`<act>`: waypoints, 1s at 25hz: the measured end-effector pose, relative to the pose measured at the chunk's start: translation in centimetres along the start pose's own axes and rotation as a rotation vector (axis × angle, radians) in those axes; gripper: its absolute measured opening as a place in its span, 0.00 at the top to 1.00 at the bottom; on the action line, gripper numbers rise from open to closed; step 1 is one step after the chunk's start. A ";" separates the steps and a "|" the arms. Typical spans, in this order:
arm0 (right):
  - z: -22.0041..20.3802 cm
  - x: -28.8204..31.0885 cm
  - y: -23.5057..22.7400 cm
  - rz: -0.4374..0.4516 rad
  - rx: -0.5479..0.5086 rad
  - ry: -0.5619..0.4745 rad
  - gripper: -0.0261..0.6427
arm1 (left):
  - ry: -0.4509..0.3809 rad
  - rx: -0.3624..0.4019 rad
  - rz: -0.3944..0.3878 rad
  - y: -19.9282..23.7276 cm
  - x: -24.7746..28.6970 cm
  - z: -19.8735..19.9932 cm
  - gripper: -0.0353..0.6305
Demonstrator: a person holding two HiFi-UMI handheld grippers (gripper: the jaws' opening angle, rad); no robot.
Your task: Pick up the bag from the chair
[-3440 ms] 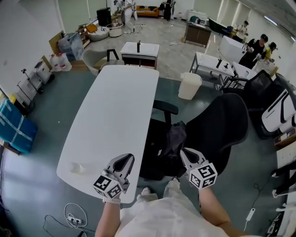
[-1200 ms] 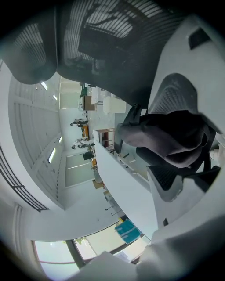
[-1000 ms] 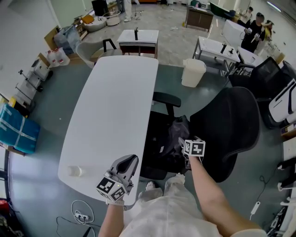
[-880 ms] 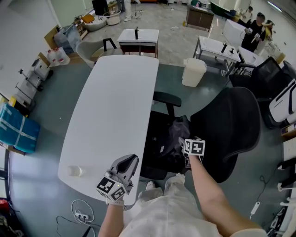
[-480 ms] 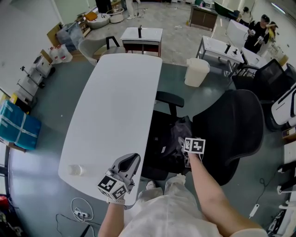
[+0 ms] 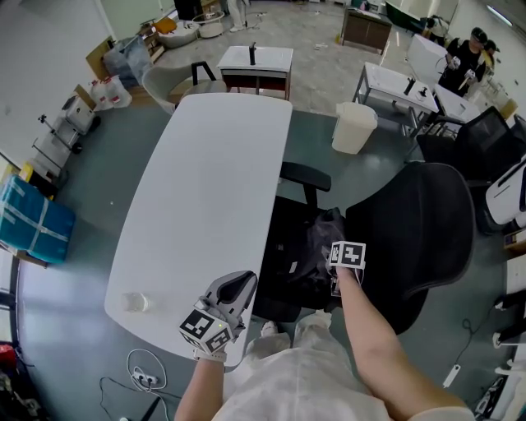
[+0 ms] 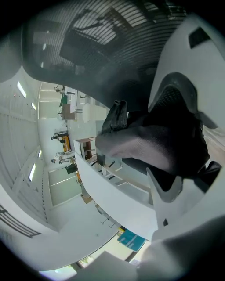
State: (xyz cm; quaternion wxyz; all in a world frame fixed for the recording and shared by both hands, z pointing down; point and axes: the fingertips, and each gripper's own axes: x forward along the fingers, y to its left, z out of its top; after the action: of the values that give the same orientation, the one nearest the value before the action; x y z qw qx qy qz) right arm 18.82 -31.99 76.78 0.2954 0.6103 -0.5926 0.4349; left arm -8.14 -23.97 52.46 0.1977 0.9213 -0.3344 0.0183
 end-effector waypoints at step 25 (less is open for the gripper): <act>-1.7 -0.8 1.6 0.199 0.143 -0.006 0.88 | -0.016 -0.005 0.023 -0.1 -1.1 -0.4 0.89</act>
State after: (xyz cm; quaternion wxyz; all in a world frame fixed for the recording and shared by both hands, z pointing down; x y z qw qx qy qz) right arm 17.01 -30.37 76.61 0.2046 0.5695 -0.6184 0.5014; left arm -8.91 -23.06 52.58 0.1969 0.9171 -0.3465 0.0123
